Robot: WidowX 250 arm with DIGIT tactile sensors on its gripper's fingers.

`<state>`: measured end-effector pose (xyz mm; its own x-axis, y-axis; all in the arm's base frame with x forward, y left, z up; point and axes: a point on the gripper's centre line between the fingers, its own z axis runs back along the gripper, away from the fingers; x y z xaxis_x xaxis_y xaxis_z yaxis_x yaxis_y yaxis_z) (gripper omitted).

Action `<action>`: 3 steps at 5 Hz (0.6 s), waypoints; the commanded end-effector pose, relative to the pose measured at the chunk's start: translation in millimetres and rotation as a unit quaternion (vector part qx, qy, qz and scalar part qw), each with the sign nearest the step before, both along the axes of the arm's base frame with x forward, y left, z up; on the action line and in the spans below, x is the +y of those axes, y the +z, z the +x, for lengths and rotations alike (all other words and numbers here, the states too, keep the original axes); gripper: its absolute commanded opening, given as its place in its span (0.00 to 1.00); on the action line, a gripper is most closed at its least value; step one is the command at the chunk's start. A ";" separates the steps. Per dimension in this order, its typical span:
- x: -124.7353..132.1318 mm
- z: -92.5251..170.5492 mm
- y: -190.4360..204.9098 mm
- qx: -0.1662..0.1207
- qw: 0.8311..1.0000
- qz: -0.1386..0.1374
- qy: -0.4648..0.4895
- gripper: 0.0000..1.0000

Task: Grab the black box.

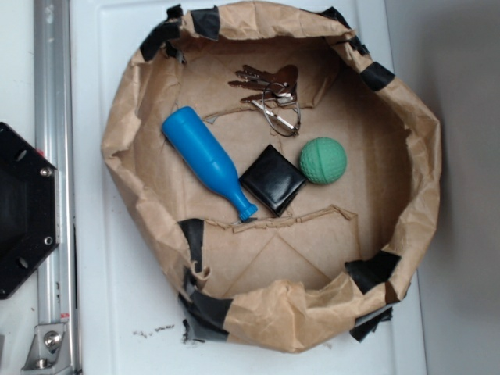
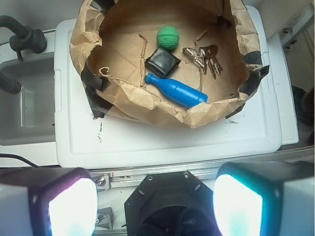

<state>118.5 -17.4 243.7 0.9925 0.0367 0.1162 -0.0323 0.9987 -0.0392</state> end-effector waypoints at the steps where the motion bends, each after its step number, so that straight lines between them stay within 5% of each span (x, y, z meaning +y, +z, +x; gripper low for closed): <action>1: 0.0 0.0 0.0 0.000 1.000 0.000 0.000 1.00; 3: 7.7 76.3 -17.3 -0.009 0.998 -0.026 -0.051 1.00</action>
<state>191.4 -14.5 214.1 0.9916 -0.0944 0.0888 0.1027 0.9902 -0.0950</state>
